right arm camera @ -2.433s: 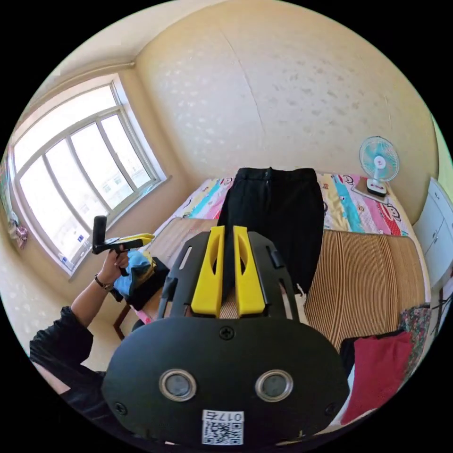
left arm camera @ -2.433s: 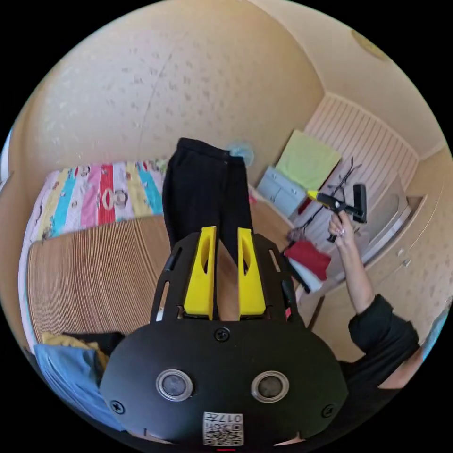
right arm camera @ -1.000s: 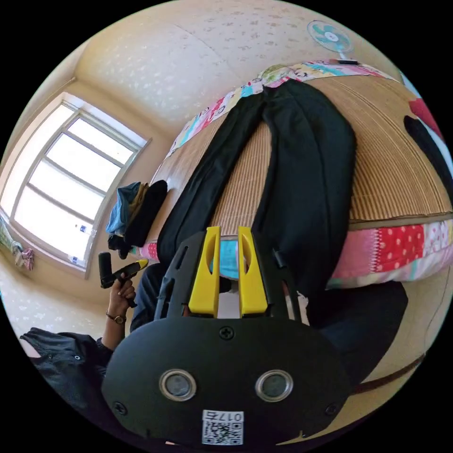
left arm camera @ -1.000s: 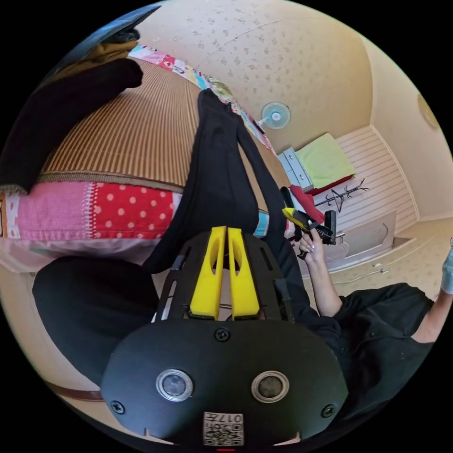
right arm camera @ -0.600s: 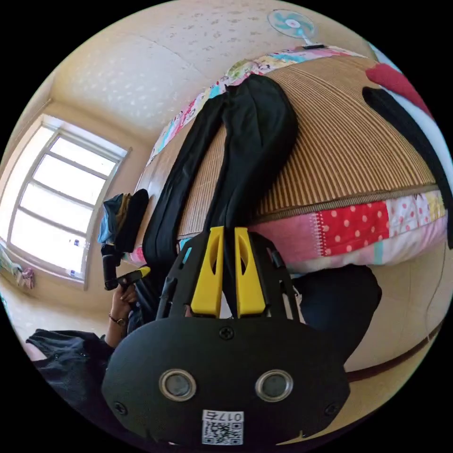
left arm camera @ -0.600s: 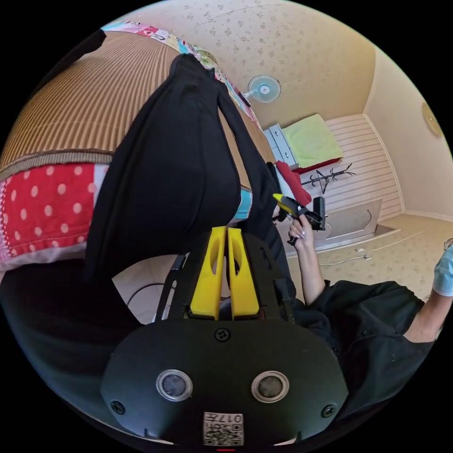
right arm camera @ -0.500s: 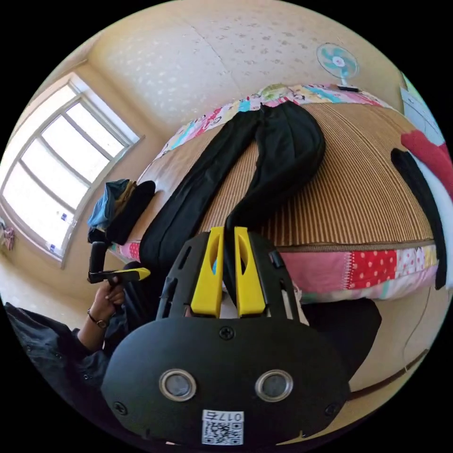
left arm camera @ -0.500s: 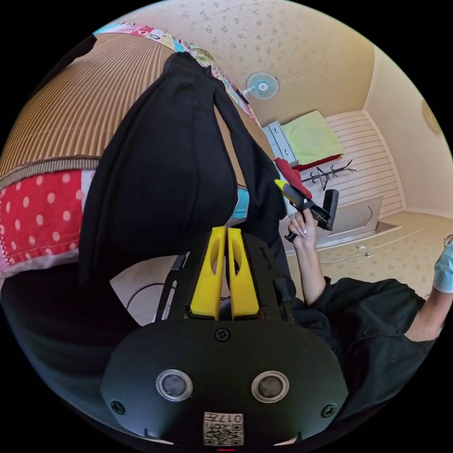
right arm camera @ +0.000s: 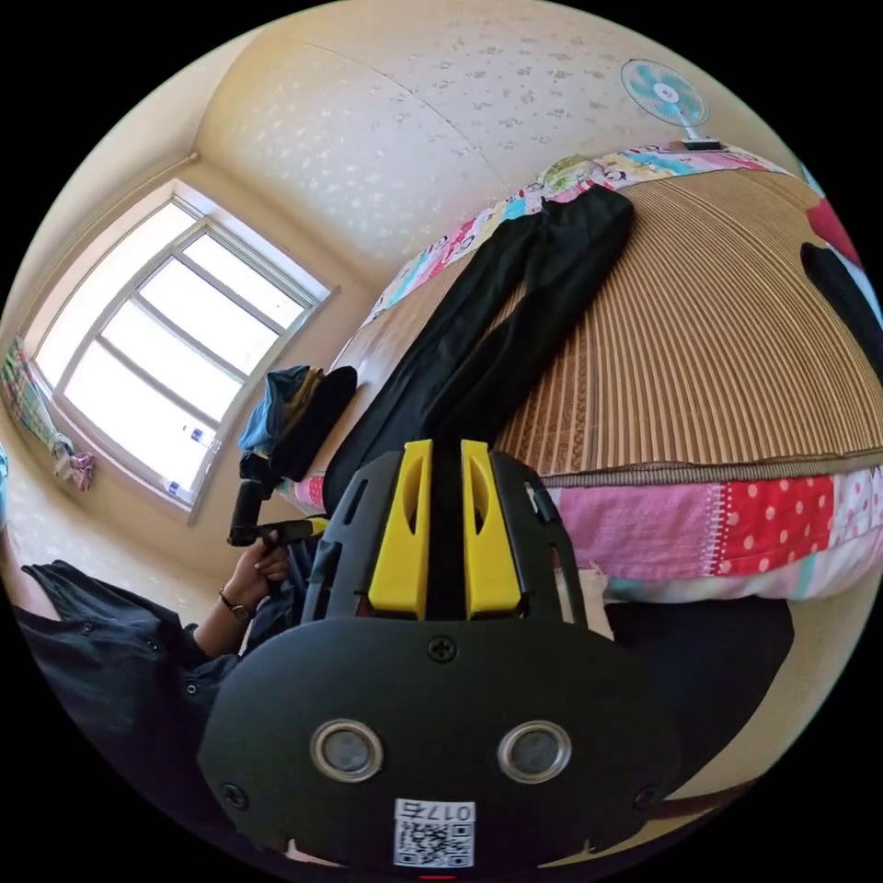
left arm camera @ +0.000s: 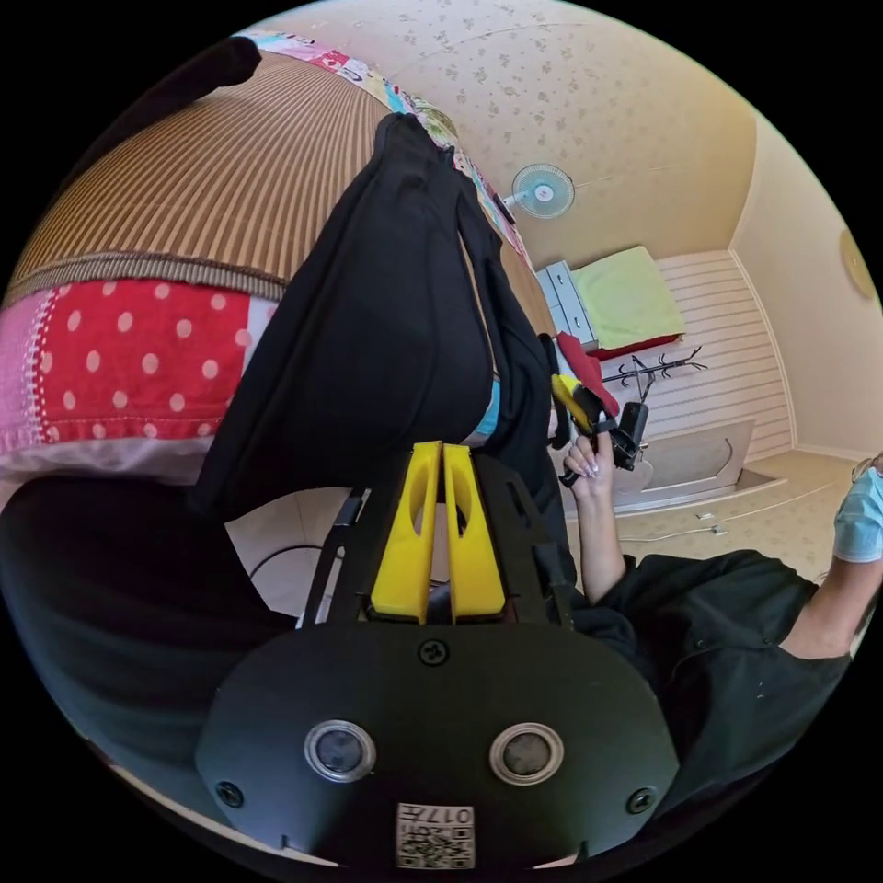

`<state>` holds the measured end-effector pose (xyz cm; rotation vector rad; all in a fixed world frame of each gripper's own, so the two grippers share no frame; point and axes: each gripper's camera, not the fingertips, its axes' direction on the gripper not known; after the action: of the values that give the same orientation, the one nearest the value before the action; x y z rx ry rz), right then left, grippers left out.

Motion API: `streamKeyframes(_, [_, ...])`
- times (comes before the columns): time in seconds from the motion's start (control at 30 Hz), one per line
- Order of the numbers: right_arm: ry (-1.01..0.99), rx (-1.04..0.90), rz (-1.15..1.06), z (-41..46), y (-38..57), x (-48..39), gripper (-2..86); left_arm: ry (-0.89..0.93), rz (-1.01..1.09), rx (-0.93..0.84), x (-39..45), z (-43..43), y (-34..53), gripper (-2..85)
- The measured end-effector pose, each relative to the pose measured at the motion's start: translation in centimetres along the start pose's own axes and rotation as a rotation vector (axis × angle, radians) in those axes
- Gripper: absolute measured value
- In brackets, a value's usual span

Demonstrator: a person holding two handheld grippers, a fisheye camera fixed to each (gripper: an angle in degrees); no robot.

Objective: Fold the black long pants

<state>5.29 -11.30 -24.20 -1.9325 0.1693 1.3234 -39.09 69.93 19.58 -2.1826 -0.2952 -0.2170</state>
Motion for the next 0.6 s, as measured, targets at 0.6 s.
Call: streamKeyframes(0.6, [-0.293, -0.214, 0.054, -9.1, 4.8, 12.5, 1.2, 0.062, 0.059, -0.07, 1.6, 2.0, -2.1, -0.8])
